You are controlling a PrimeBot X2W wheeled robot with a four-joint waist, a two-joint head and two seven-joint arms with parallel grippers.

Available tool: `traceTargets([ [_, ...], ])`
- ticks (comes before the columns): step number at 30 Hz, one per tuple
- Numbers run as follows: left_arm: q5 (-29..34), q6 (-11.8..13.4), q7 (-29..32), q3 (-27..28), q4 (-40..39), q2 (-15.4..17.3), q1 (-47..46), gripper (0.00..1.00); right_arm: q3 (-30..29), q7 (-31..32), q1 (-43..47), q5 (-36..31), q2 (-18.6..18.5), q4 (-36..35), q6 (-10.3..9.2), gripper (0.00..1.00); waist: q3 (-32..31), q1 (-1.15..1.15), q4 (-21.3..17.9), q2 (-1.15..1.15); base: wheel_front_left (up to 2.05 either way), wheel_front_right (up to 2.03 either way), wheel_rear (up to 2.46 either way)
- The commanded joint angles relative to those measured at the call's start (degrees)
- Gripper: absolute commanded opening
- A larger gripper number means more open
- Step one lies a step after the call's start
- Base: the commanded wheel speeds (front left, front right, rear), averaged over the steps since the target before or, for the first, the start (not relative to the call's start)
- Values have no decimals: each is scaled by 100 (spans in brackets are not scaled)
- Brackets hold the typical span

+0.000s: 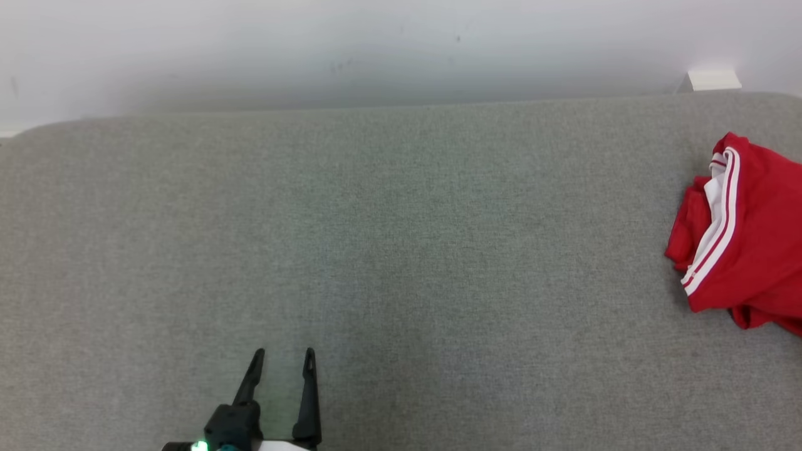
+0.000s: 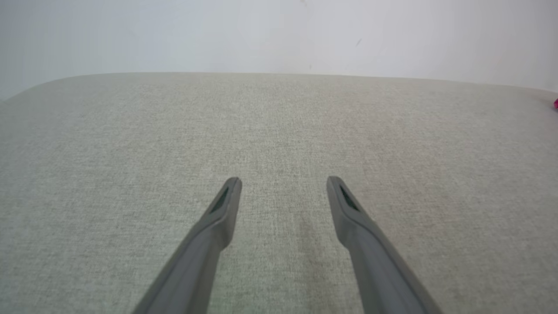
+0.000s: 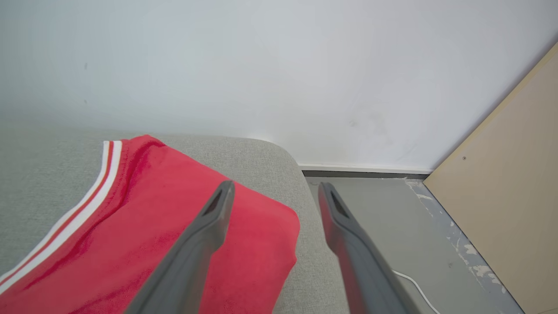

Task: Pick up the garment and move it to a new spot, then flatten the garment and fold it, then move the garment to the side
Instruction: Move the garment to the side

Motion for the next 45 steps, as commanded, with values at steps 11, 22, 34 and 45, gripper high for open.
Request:
traceTargets([
  [11,-73,3,0,248,-215,33,399,100,-1455,-1201,2084,-1167,999,-1374,-15,100,-828,0,101,0,0,0,0],
  [22,96,-152,0,339,-178,88,620,100,-2238,-1284,3677,-2583,2980,-3071,-15,100,-1127,0,439,0,0,0,0],
  [34,98,-510,0,388,-24,111,662,100,-2243,-1282,4231,-3012,4044,-3409,-15,100,-1376,0,207,0,0,0,0],
  [45,80,-519,0,544,42,77,681,100,-2253,-1284,4202,-3204,4090,-3339,-15,100,-1436,0,150,0,0,0,0],
])
